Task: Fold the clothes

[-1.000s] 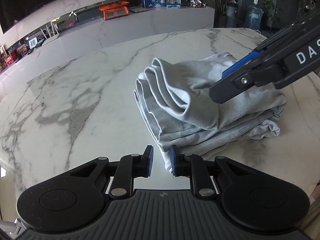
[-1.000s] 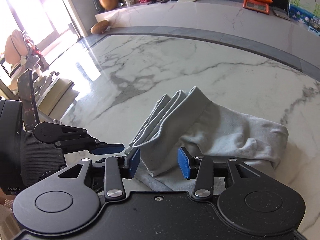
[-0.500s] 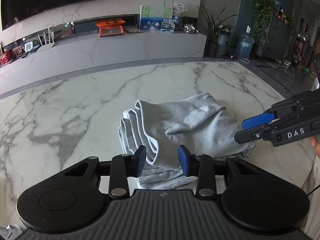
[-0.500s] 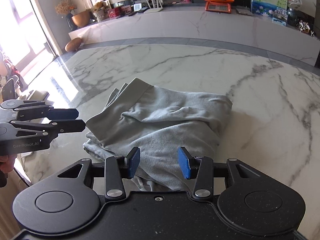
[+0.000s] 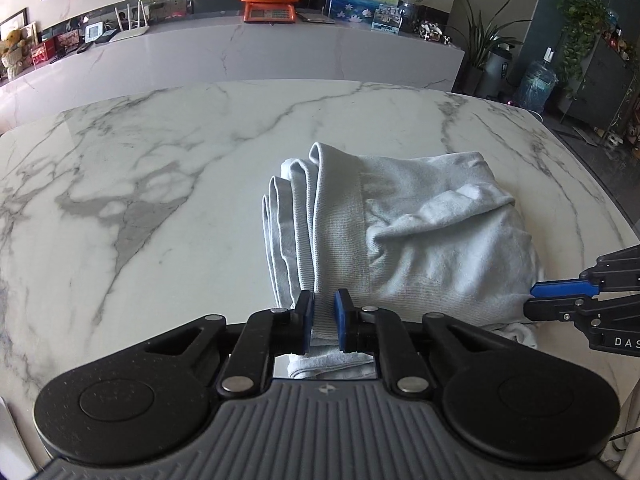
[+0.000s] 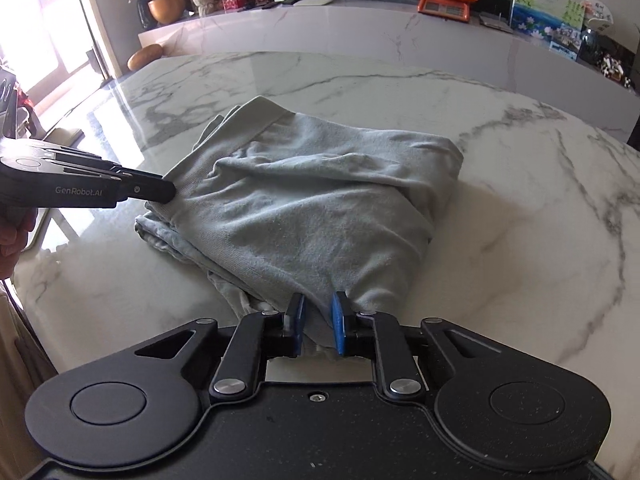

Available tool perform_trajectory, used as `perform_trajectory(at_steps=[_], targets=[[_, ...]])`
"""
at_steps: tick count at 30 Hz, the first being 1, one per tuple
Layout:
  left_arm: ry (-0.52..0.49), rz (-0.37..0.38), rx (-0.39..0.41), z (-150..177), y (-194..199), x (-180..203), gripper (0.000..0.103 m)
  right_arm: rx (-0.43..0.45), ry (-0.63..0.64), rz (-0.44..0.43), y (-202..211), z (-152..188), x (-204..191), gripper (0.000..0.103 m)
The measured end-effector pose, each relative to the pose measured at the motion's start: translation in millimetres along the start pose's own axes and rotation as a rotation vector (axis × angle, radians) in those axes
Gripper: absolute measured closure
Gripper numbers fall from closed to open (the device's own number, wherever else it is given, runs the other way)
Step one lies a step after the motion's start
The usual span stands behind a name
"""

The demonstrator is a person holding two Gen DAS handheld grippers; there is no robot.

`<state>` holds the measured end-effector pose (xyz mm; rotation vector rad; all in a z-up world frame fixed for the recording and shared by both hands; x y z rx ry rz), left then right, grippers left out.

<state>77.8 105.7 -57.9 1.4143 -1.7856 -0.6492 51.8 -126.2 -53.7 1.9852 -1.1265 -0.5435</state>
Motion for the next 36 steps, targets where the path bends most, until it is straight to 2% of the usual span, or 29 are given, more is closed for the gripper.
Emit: perform_trajectory(at_steps=[2, 5, 8, 11, 13, 16, 18, 20, 22, 26, 31, 36], targets=[[0.007, -0.006, 0.009, 0.1, 0.4, -0.3, 0.089, -0.007, -0.002, -0.003, -0.7, 0.9, 1.2, 0.092], [-0.002, -0.058, 0.028, -1.8, 4.0, 2.1, 0.082, -0.029, -0.002, -0.033, 1.1, 2.4, -0.8, 0.092], [-0.006, -0.091, 0.05, -0.5, 12.7, 7.0, 0.079, -0.039, -0.016, -0.088, 4.5, 5.9, -6.7, 0.092], [-0.003, -0.103, 0.063, 4.4, 21.8, 12.9, 0.068, -0.028, -0.043, -0.168, 8.1, 10.2, -14.6, 0.091], [0.006, -0.103, 0.063, 9.3, 28.6, 17.3, 0.067, -0.019, -0.035, -0.228, 12.0, 11.6, -20.9, 0.091], [0.034, -0.103, 0.054, 15.5, 35.0, 20.2, 0.067, 0.045, 0.005, -0.278, 30.8, 5.5, -22.8, 0.091], [0.056, -0.096, 0.044, 19.8, 38.2, 22.2, 0.067, 0.091, 0.015, -0.245, 42.0, -1.9, -12.1, 0.09], [0.068, -0.087, 0.034, 24.0, 39.5, 27.2, 0.067, 0.12, 0.012, -0.176, 48.0, -11.9, 8.5, 0.088], [0.054, -0.08, 0.025, 28.2, 39.6, 38.5, 0.067, 0.11, -0.001, -0.087, 41.4, -25.0, 38.1, 0.087], [0.051, -0.073, 0.014, 32.1, 35.5, 52.2, 0.067, 0.103, 0.014, -0.005, 22.6, -42.0, 74.3, 0.087], [0.039, -0.073, 0.005, 34.9, 29.1, 65.4, 0.067, 0.04, 0.171, 0.013, -4.8, -47.8, 81.9, 0.087], [0.009, -0.074, -0.045, 39.3, 11.5, 71.6, 0.067, -0.011, 0.245, 0.001, -26.9, -41.2, 77.9, 0.087]])
Point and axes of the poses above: each gripper's, at about its wrist camera, not at the fingertips, and y roughly against the way its jaws point, x to its right, z to its underside, the point moved 7 cm from there along -y, roughly the way its jaws point, and after that the axes turned 11 degrees about y, right-handed, at the moved point
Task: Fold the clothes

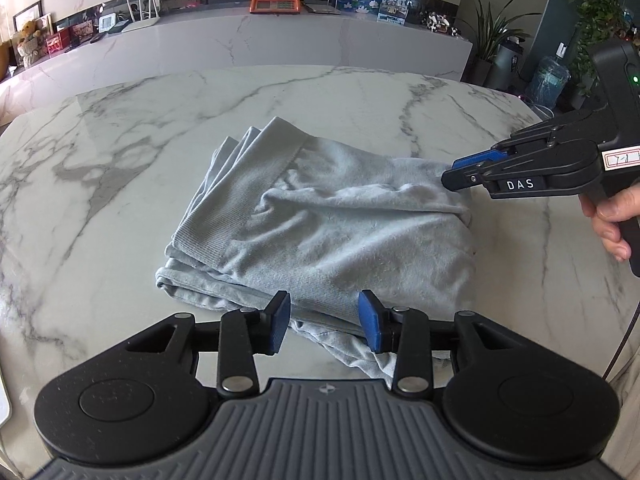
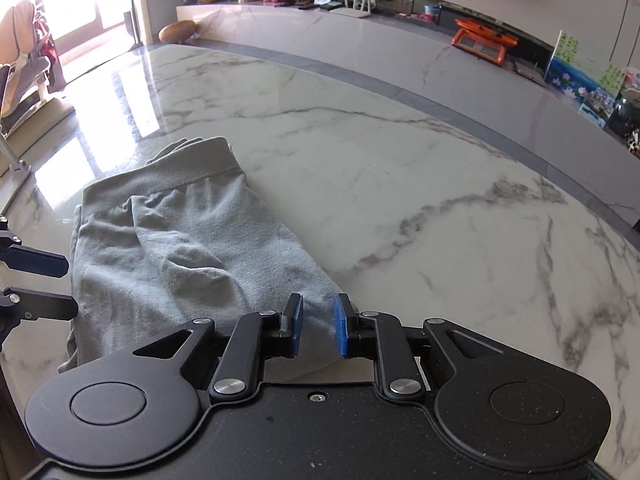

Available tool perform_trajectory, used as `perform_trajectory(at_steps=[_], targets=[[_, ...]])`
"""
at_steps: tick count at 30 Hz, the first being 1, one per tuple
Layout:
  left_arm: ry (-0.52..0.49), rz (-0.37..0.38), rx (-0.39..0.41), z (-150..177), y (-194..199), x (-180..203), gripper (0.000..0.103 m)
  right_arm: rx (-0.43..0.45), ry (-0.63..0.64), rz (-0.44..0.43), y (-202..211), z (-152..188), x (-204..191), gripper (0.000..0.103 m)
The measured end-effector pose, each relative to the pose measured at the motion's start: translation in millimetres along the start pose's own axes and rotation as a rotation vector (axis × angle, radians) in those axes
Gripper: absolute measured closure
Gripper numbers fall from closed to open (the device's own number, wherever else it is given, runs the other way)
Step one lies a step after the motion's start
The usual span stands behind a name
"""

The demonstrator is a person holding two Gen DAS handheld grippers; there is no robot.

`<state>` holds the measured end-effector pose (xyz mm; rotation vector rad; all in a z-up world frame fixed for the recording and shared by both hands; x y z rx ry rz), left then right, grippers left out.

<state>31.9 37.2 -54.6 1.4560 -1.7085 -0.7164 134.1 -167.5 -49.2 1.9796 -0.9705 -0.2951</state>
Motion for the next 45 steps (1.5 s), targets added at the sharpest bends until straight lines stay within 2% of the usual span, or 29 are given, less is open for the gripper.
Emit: perform_trajectory(at_steps=[4, 10, 14, 20, 22, 28, 31, 37, 45], targets=[[-0.033, -0.006, -0.029, 0.8, -11.0, -0.7, 0.067, -0.02, 0.003, -0.007, -8.2, 10.2, -4.2, 0.087], [-0.067, -0.039, -0.018, -15.5, -22.6, -13.6, 0.067, -0.06, -0.162, -0.089, 3.4, 27.6, -6.4, 0.086], [-0.082, -0.068, -0.006, -28.1, -29.7, -17.9, 0.067, -0.088, -0.202, -0.141, 18.0, 42.1, -29.7, 0.086], [-0.118, -0.069, 0.039, -38.5, -34.1, -18.1, 0.067, -0.092, -0.147, -0.104, 36.9, 53.7, -80.8, 0.086], [-0.111, -0.064, 0.049, -39.0, -29.4, -20.0, 0.067, -0.076, -0.168, -0.103, 41.2, 55.9, -87.5, 0.086], [-0.088, -0.009, 0.074, -20.6, 8.4, -21.9, 0.067, 0.022, -0.263, -0.058, 64.2, 62.5, -85.2, 0.086], [-0.101, 0.03, 0.052, -0.9, 22.1, -15.2, 0.067, 0.051, -0.298, -0.029, 69.8, 65.7, -77.5, 0.086], [-0.087, 0.004, 0.027, 20.7, 17.0, -14.3, 0.067, 0.072, -0.335, -0.011, 71.5, 76.2, -71.3, 0.082], [-0.103, 0.02, 0.068, 21.5, 17.1, -9.3, 0.099, 0.077, -0.336, 0.001, 67.3, 86.7, -70.1, 0.079]])
Point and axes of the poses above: each gripper's, at about its wrist camera, not at the fingertips, and y roughly against the way its jaws point, x to its right, z to its underside, the point moved 7 cm from there along -y, roughly the way its jaws point, and after that the axes turned 11 degrees about y, right-handed, at the moved point
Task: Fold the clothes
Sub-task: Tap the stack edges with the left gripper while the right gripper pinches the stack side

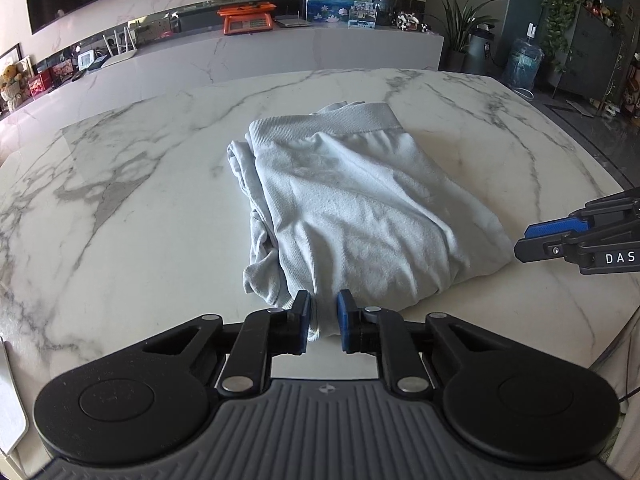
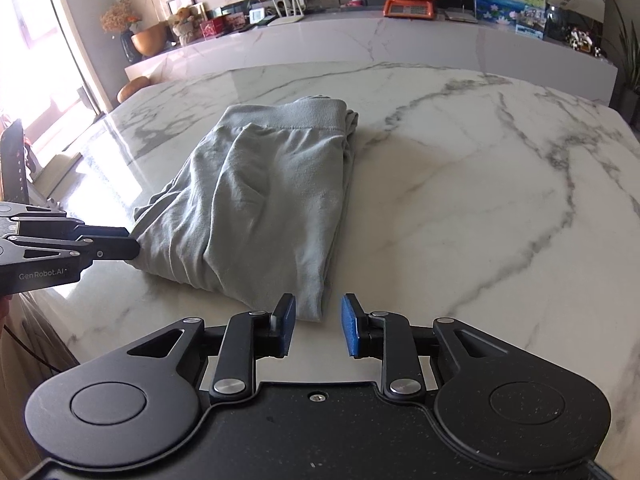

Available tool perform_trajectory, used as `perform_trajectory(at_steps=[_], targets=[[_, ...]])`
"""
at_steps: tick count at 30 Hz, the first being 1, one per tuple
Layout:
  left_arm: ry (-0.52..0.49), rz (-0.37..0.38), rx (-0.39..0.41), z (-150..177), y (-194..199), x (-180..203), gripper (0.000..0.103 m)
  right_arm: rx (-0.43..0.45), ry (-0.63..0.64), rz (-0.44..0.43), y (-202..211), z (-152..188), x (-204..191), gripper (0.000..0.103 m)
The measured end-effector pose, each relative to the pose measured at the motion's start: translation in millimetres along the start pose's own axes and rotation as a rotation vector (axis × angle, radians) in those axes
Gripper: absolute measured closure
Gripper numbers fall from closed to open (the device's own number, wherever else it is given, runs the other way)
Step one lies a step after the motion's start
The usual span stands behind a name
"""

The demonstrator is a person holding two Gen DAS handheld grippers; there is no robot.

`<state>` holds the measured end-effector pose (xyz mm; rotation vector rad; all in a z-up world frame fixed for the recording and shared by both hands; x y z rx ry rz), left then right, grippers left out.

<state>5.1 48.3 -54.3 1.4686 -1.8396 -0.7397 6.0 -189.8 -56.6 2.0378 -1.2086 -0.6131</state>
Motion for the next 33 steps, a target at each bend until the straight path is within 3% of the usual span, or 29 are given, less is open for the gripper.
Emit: perform_trajectory(at_steps=[10, 11, 12, 14, 17, 20, 25, 29, 32, 33], targets=[[0.067, 0.049, 0.003, 1.1, -0.3, -10.1, 0.1, 0.019, -0.029, -0.076, -12.8, -0.6, 1.8, 0.072], [0.068, 0.049, 0.008, 1.3, -0.1, -10.2, 0.1, 0.014, -0.044, -0.092, -15.0, -0.5, 2.0, 0.076], [0.067, 0.047, 0.014, 1.3, 0.7, -10.2, 0.101, 0.013, -0.053, -0.094, -14.9, -1.3, 2.1, 0.089], [0.061, 0.045, 0.029, 0.7, 3.1, -9.9, 0.101, 0.02, -0.058, -0.074, -10.5, -4.8, 2.2, 0.1], [0.036, 0.035, 0.053, -3.7, 11.2, -8.8, 0.101, 0.025, -0.063, -0.034, -3.2, -10.3, 3.5, 0.103], [0.049, 0.012, 0.022, -2.3, 5.8, -13.6, 0.101, -0.01, -0.051, 0.011, -1.8, -11.8, 7.0, 0.103], [0.158, 0.019, -0.002, 8.6, 2.2, -28.2, 0.102, -0.075, -0.051, 0.059, -12.8, 1.5, 6.7, 0.103], [0.15, 0.031, -0.007, 10.1, 8.9, -31.9, 0.101, -0.081, -0.048, 0.052, -11.2, 5.6, 6.6, 0.103], [0.148, 0.014, 0.016, 0.4, 19.1, -34.3, 0.1, -0.086, -0.026, 0.098, -4.1, 2.6, 13.1, 0.094], [0.15, 0.019, 0.029, -5.8, 24.4, -35.2, 0.095, -0.073, -0.037, 0.09, 0.1, -0.3, 16.1, 0.093]])
Point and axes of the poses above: each gripper's, at about its wrist camera, not at the fingertips, and y roughly against the way its jaws point, x to its right, z to its underside, the point moved 7 cm from there along -y, roughly the way its jaws point, and after that the axes turned 11 degrees about y, right-handed, at the moved point
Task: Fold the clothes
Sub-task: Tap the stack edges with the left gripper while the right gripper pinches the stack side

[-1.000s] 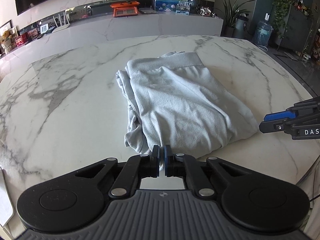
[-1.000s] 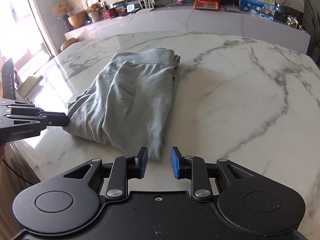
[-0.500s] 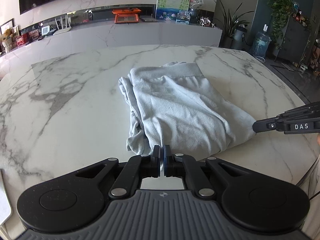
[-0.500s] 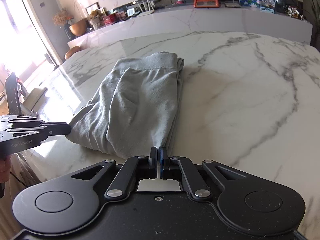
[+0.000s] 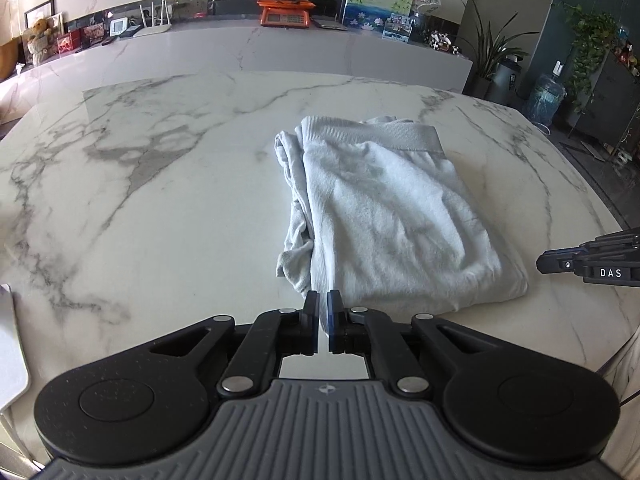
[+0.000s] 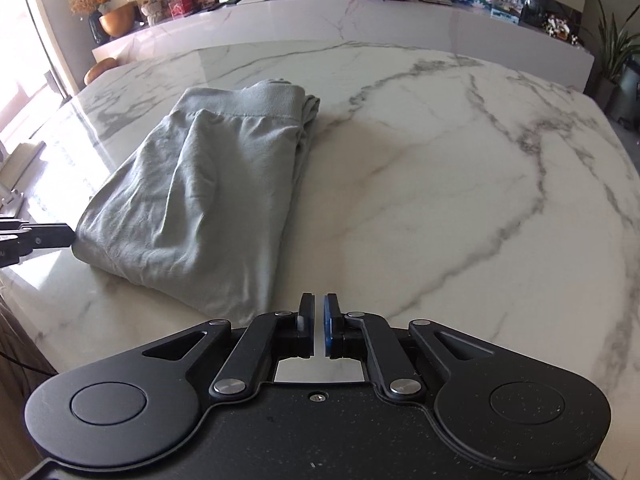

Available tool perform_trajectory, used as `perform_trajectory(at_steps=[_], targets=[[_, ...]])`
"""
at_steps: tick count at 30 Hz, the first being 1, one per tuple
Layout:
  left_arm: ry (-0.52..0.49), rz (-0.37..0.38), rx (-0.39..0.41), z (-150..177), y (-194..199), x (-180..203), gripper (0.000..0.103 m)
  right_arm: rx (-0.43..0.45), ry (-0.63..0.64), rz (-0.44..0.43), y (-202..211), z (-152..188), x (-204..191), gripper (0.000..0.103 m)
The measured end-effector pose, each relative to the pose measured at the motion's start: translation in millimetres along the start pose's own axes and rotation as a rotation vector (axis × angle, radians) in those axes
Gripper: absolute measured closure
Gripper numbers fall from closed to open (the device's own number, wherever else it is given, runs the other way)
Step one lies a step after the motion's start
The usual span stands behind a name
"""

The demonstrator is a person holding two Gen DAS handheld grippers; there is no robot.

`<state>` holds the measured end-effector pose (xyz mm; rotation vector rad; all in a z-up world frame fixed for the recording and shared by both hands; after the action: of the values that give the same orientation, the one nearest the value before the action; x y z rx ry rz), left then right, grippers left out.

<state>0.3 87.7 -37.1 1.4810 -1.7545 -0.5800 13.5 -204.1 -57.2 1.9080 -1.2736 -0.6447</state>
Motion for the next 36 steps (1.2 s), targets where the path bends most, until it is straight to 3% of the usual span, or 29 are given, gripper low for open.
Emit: perform_trajectory(at_steps=[4, 6, 8, 15, 17, 19, 20, 23, 26, 31, 36], targets=[[0.005, 0.012, 0.06, -26.6, 6.5, 5.0, 0.08, 0.049, -0.033, -0.041, 7.3, -17.9, 5.5, 0.09], [-0.016, 0.011, 0.043, -36.9, -6.1, 11.4, 0.077, 0.071, -0.03, -0.058, 2.6, -30.3, 2.5, 0.073], [-0.025, 0.01, 0.025, -40.9, -19.0, 14.5, 0.075, 0.088, -0.025, -0.078, -4.2, -41.6, -2.4, 0.067], [0.015, -0.008, -0.049, -35.4, -62.3, 7.8, 0.075, 0.111, -0.002, -0.085, -34.8, -70.5, -15.8, 0.067], [0.024, 0.01, -0.051, -33.5, -64.8, 5.0, 0.082, 0.108, 0.009, -0.098, -41.4, -73.8, -19.6, 0.068], [0.028, 0.02, -0.051, -32.9, -66.2, 2.7, 0.093, 0.094, 0.024, -0.101, -48.8, -75.3, -23.2, 0.085], [0.024, 0.017, -0.048, -33.4, -66.0, 1.8, 0.1, 0.084, 0.03, -0.097, -52.1, -75.3, -24.1, 0.101], [0.02, 0.022, -0.047, -34.2, -64.9, -1.7, 0.101, 0.069, 0.033, -0.067, -57.1, -76.4, -21.8, 0.103], [0.024, 0.006, -0.048, -31.8, -64.9, -7.4, 0.101, 0.061, 0.024, -0.002, -60.1, -76.9, -11.5, 0.103], [0.055, 0.026, -0.045, -36.0, -60.7, -9.7, 0.098, 0.07, 0.006, -0.005, -60.1, -81.0, -3.4, 0.103], [0.045, 0.029, 0.01, -58.2, -49.3, -14.2, 0.078, 0.125, -0.005, -0.041, -50.5, -98.4, 0.0, 0.091]])
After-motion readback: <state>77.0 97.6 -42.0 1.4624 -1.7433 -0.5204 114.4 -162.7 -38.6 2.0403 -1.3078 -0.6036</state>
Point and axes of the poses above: each gripper's, at about its wrist camera, not at the fingertips, and y roughly against the way its jaws point, x to its right, z to its underside, the point moved 7 cm from there along -y, roughly the way its jaws point, and after that the axes turned 11 degrees about y, right-handed, at the moved point
